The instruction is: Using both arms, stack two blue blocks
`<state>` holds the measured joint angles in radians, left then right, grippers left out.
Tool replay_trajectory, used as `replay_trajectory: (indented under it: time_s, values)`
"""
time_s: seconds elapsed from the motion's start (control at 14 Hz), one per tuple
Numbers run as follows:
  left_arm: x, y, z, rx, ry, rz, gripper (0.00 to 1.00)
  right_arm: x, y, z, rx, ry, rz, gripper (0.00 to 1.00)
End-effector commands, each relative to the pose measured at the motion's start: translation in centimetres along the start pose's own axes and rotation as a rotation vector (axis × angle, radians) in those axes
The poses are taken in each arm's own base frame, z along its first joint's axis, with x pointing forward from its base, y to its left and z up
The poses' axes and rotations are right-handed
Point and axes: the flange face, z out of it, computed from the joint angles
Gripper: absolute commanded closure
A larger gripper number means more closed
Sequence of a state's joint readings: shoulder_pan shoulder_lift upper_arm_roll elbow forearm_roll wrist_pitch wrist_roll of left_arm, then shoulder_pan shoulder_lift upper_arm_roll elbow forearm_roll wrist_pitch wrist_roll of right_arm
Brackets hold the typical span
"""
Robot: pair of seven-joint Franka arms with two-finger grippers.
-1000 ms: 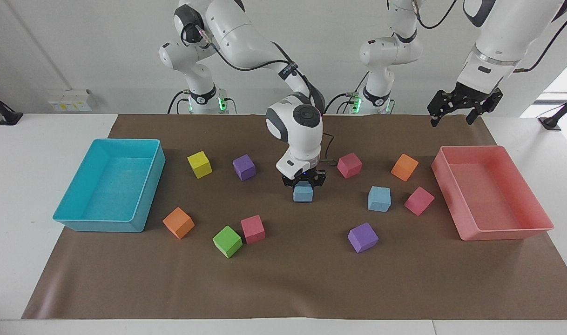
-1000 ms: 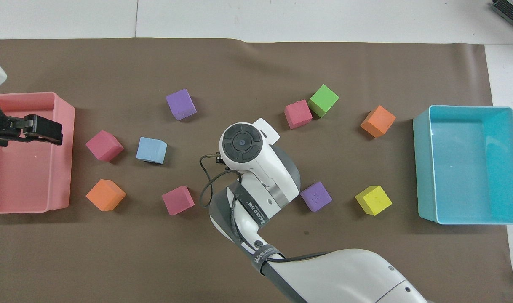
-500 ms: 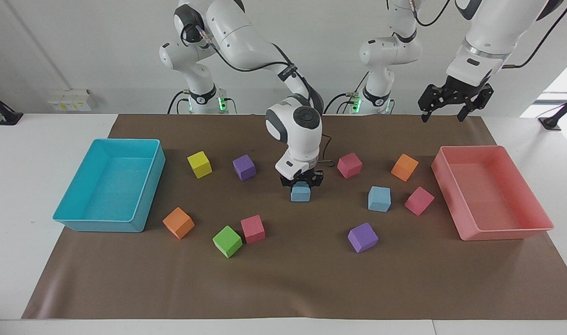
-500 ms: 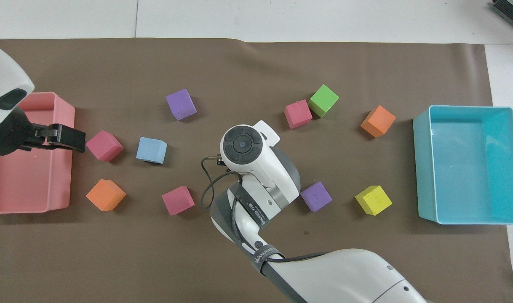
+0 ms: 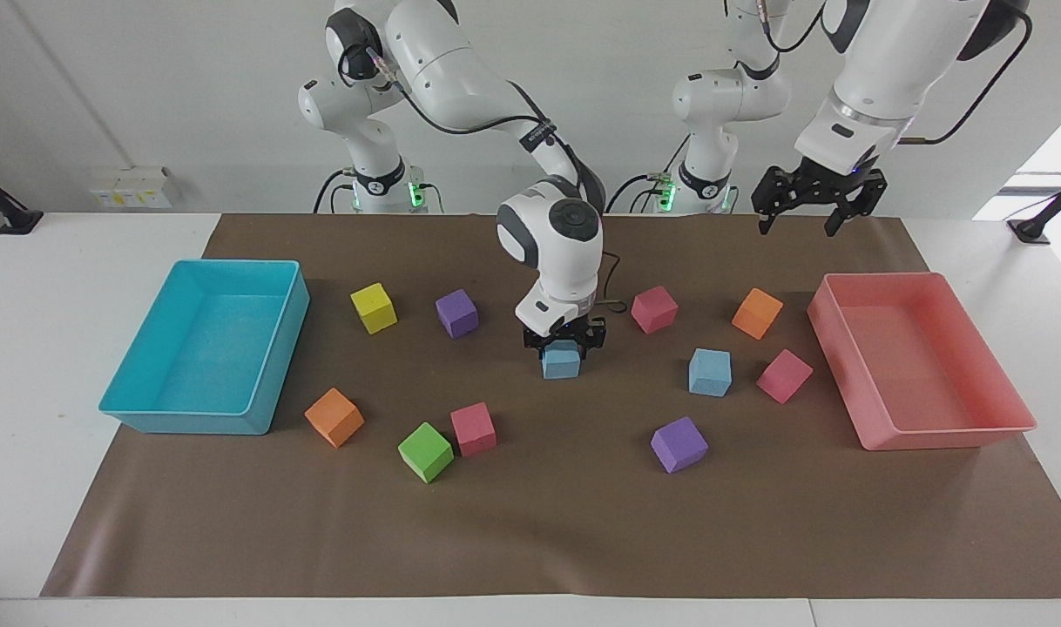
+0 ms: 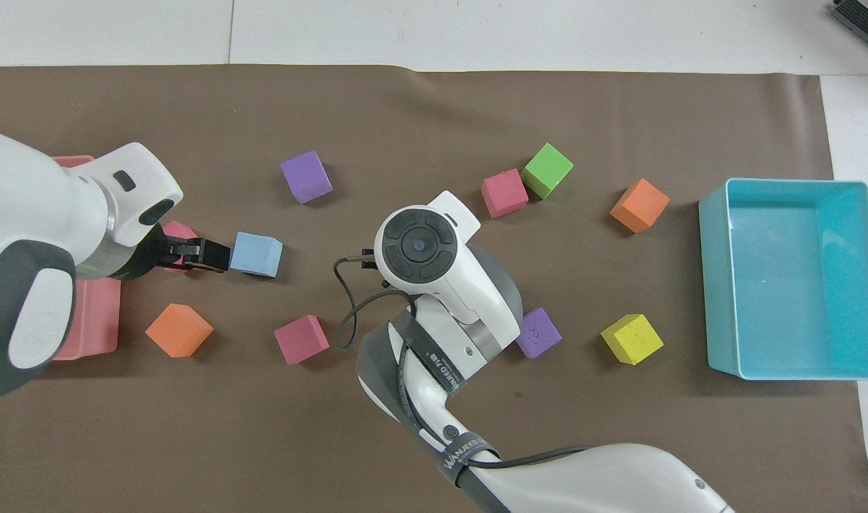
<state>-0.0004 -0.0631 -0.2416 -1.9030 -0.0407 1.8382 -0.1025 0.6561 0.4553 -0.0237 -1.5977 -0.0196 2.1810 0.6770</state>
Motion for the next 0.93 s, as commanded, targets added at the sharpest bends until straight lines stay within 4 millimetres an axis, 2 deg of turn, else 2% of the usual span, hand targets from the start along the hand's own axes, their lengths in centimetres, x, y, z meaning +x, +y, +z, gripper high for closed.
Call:
replay_trajectory:
  time_s: [0.0, 0.07, 0.21, 0.29, 0.36, 0.43, 0.5, 0.79, 0.86]
  values:
    - [-2.0, -0.1, 1.5, -0.009, 0.030, 0.000, 0.00, 0.8, 2.7, -2.6, 0.016, 0.015, -0.010, 0.00]
    - [-2.0, 0.0, 2.8, -0.011, 0.039, -0.007, 0.00, 1.1, 3.4, -3.4, 0.017, 0.014, -0.016, 0.00]
    - [-1.8, 1.5, 5.8, -0.019, 0.066, 0.016, 0.00, 1.9, 5.2, -5.1, 0.066, -0.020, -0.014, 0.00]
    - [-1.4, 1.6, 6.6, -0.022, 0.075, 0.017, 0.00, 2.2, 6.1, -5.2, 0.079, -0.031, -0.051, 0.00]
    - [-1.0, 1.7, 7.6, -0.025, 0.074, 0.018, 0.00, 2.4, 7.0, -5.1, 0.090, -0.046, -0.077, 0.10]
    - [-0.5, 1.8, 8.6, -0.028, 0.080, 0.022, 0.00, 2.7, 7.6, -5.0, 0.101, -0.052, -0.103, 0.25]
    - [-0.5, 2.8, 9.6, -0.031, 0.098, 0.042, 0.00, 2.6, 8.2, -4.5, 0.106, -0.063, -0.122, 0.40]
    - [1.1, 2.3, 11.8, -0.011, 0.136, 0.061, 0.00, 1.6, 10.4, -3.0, 0.175, -0.103, -0.171, 0.98]
    - [1.4, 2.1, 12.4, -0.005, 0.140, 0.063, 0.00, 1.5, 10.7, -2.9, 0.199, -0.106, -0.150, 1.00]
